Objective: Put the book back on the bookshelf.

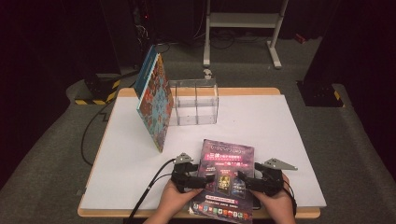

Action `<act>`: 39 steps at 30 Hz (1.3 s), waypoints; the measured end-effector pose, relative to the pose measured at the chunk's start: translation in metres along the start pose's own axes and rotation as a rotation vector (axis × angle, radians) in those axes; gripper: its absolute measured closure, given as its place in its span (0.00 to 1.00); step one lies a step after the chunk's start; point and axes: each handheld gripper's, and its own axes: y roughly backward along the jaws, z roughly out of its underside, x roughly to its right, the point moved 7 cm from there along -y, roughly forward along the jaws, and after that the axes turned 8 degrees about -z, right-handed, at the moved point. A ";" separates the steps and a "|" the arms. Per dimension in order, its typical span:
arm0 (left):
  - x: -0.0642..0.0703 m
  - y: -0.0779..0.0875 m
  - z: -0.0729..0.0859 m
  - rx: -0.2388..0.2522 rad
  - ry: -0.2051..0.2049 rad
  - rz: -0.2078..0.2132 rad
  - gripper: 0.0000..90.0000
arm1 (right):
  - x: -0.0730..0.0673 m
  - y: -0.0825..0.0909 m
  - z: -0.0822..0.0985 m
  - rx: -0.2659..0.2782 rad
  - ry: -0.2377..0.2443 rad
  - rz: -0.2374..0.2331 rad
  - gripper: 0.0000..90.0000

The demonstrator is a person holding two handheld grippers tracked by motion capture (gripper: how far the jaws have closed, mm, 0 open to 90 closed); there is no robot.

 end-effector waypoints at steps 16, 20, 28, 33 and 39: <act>0.009 -0.003 -0.004 0.013 -0.066 -0.019 0.20 | 0.014 -0.001 -0.003 -0.012 -0.075 -0.029 0.21; 0.008 -0.009 -0.002 -0.016 0.001 0.017 0.14 | 0.010 0.002 0.003 -0.004 -0.084 -0.044 0.21; 0.009 0.001 -0.011 0.004 -0.054 -0.011 0.34 | 0.003 0.004 0.002 -0.030 -0.060 -0.034 0.26; 0.009 0.007 -0.013 0.021 -0.095 -0.038 0.56 | 0.002 0.011 -0.005 -0.017 -0.024 0.008 0.46; 0.010 0.015 -0.016 0.048 -0.130 -0.054 0.73 | 0.002 0.017 -0.011 -0.005 -0.029 0.000 0.64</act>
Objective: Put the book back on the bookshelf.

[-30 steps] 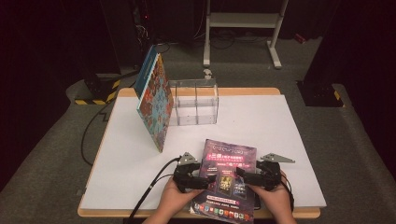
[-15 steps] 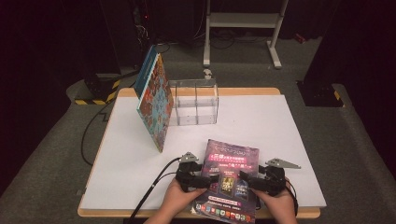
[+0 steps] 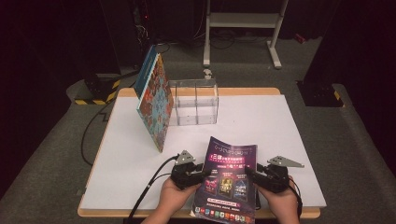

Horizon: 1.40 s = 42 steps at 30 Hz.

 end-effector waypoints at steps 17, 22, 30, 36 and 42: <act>-0.027 0.040 -0.022 0.144 -0.028 -0.081 0.86 | -0.041 -0.015 -0.049 0.069 0.119 0.010 0.79; -0.051 0.053 -0.027 0.176 -0.016 -0.106 0.88 | -0.055 -0.036 -0.064 0.100 0.109 -0.015 0.80; -0.079 0.072 -0.044 0.261 -0.016 -0.169 0.90 | -0.077 -0.057 -0.091 0.163 0.122 -0.034 0.83; -0.092 0.079 -0.058 0.323 -0.013 -0.225 0.91 | -0.089 -0.065 -0.110 0.197 0.144 -0.037 0.86; -0.103 0.077 -0.072 0.388 -0.040 -0.293 0.91 | -0.095 -0.075 -0.130 0.250 0.175 -0.030 0.89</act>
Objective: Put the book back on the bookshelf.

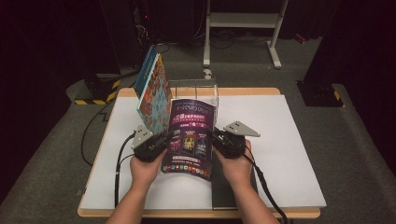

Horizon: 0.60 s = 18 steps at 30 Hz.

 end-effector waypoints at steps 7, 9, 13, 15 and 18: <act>-0.006 -0.006 -0.003 0.029 -0.013 -0.027 0.91 | 0.005 -0.009 -0.008 0.033 0.011 -0.009 0.90; -0.008 -0.007 -0.002 0.022 -0.015 -0.033 0.91 | 0.006 -0.012 -0.007 0.038 0.013 -0.008 0.90; -0.010 -0.005 0.004 0.023 -0.021 -0.038 0.90 | 0.002 -0.013 -0.002 0.027 0.026 -0.003 0.90; -0.012 0.000 0.006 0.034 -0.007 -0.031 0.89 | -0.001 -0.011 -0.001 0.038 0.035 -0.012 0.90; -0.014 0.008 0.009 0.044 -0.002 -0.030 0.87 | -0.008 -0.006 0.000 0.046 0.046 -0.025 0.91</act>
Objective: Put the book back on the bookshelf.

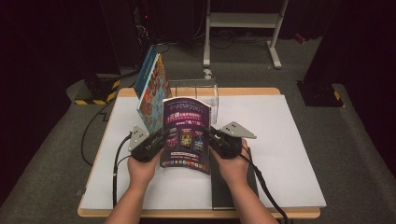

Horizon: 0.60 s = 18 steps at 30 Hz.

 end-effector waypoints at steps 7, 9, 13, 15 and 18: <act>-0.001 0.017 0.004 0.022 0.005 0.019 0.79 | -0.017 0.018 0.007 0.020 0.025 -0.027 0.87; -0.001 0.022 0.006 0.024 0.002 0.018 0.76 | -0.020 0.021 0.010 0.018 0.028 -0.035 0.86; -0.001 0.029 0.008 0.029 -0.004 0.019 0.71 | -0.027 0.026 0.017 0.017 0.021 -0.057 0.83; -0.002 0.033 0.009 0.029 -0.006 0.026 0.69 | -0.031 0.028 0.020 0.019 0.024 -0.065 0.81; 0.000 0.039 0.010 0.032 -0.009 0.035 0.64 | -0.036 0.032 0.024 0.017 0.034 -0.072 0.78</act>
